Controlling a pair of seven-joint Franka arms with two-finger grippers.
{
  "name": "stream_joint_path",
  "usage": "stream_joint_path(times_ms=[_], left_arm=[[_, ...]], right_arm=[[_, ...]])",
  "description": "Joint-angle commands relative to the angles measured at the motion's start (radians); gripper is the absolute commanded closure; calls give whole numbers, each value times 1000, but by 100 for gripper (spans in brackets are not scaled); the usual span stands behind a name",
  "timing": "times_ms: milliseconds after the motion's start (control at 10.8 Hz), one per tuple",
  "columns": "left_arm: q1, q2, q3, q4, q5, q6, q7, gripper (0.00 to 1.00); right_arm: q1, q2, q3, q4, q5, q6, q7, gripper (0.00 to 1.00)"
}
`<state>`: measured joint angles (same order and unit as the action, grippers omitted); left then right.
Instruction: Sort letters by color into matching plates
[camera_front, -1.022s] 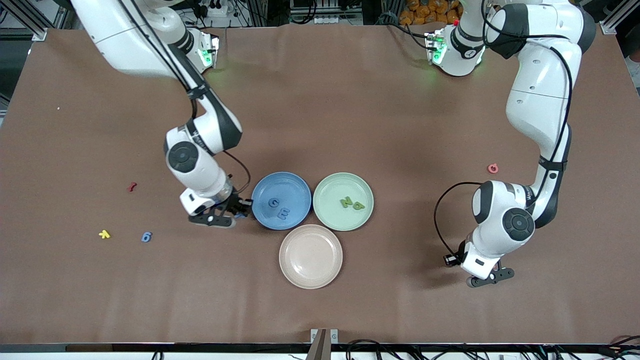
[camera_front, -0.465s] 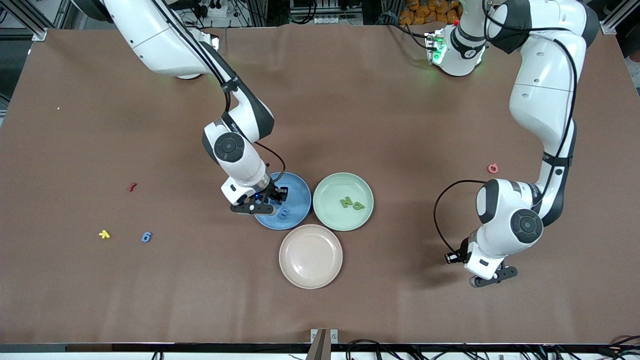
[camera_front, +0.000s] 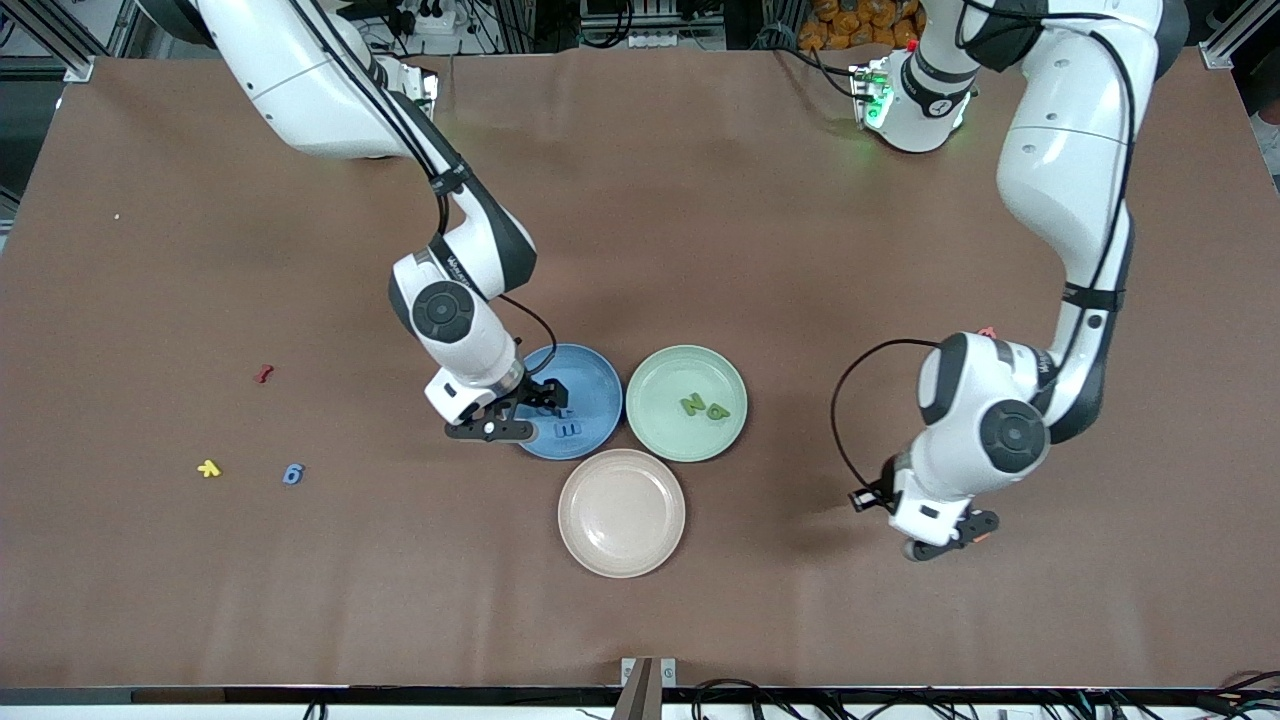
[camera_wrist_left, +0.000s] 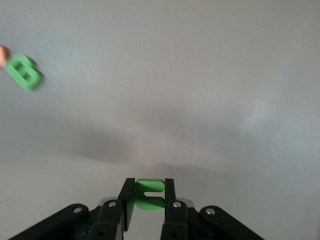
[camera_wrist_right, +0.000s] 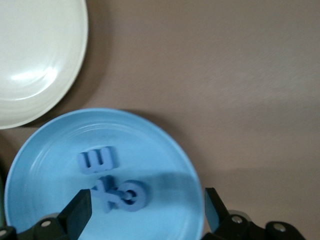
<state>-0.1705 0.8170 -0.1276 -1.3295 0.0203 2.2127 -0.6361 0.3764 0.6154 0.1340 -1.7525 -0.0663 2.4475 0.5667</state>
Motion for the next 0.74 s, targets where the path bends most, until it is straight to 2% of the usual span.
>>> stream_joint_path(times_ms=[0, 650], left_arm=[[-93, -41, 13, -16, -14, -45, -162, 100], [-297, -70, 13, -16, -11, -47, -517, 100]], right_arm=[[-89, -46, 4, 1, -7, -90, -73, 0], [-404, -51, 4, 30, -4, -100, -226, 0]])
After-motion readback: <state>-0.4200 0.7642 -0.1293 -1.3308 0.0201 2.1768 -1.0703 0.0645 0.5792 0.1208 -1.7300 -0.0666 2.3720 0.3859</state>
